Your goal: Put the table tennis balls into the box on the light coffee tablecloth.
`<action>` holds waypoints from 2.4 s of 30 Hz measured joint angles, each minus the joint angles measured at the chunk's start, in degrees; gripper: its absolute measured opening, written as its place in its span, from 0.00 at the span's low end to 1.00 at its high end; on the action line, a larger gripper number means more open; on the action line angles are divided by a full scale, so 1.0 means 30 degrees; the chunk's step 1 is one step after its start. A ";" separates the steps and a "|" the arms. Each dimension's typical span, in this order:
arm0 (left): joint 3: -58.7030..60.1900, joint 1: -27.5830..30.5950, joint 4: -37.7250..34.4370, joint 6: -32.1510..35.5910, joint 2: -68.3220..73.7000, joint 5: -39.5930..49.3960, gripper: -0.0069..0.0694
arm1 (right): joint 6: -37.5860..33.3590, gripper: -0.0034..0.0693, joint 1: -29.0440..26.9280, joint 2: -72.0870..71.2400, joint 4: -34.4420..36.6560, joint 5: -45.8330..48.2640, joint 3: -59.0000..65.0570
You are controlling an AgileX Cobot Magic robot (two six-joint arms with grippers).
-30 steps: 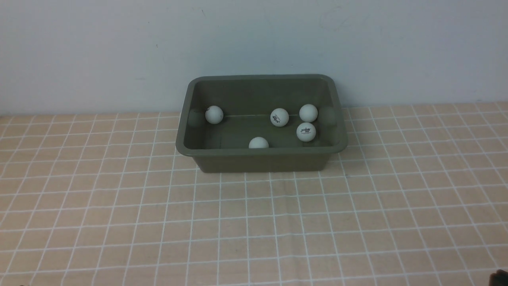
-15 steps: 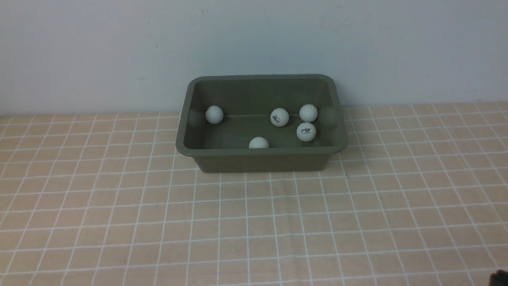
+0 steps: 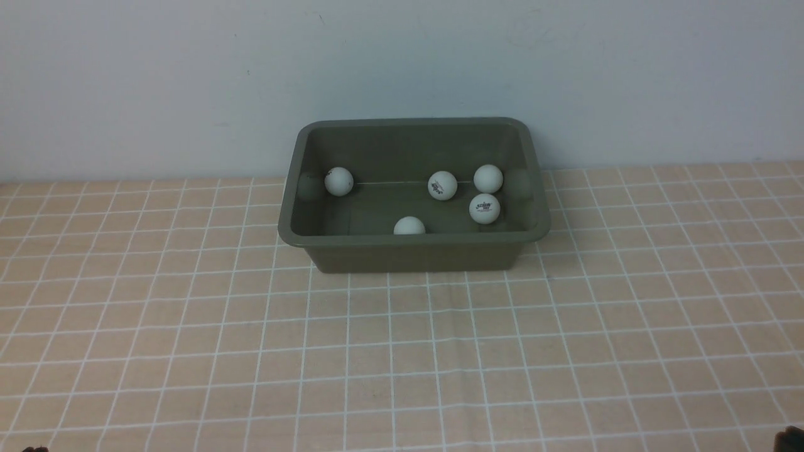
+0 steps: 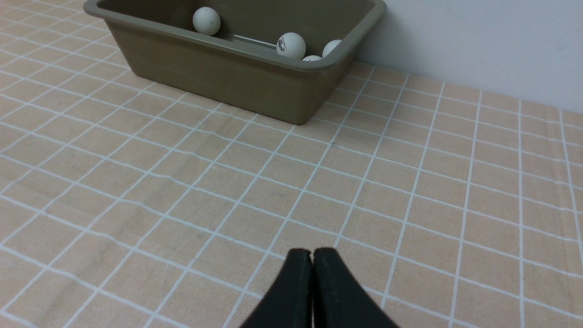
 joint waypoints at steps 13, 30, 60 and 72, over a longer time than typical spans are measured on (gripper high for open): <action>0.0000 0.0000 0.0000 -0.0018 0.0000 0.0000 0.04 | 0.0000 0.05 0.0000 0.0000 0.0000 0.0000 0.0000; 0.0000 0.0000 0.0000 -0.0018 0.0000 0.0000 0.04 | -0.0043 0.05 0.0000 0.0000 -0.0094 0.0000 0.0000; 0.0000 0.0000 0.0000 -0.0018 0.0000 0.0000 0.04 | 0.0070 0.05 -0.4162 -0.2292 -0.1866 -0.2463 0.2733; 0.0000 0.0000 0.0000 -0.0035 0.0000 0.0000 0.04 | 0.2981 0.05 -0.4162 -0.2292 -0.2195 -0.2082 0.2681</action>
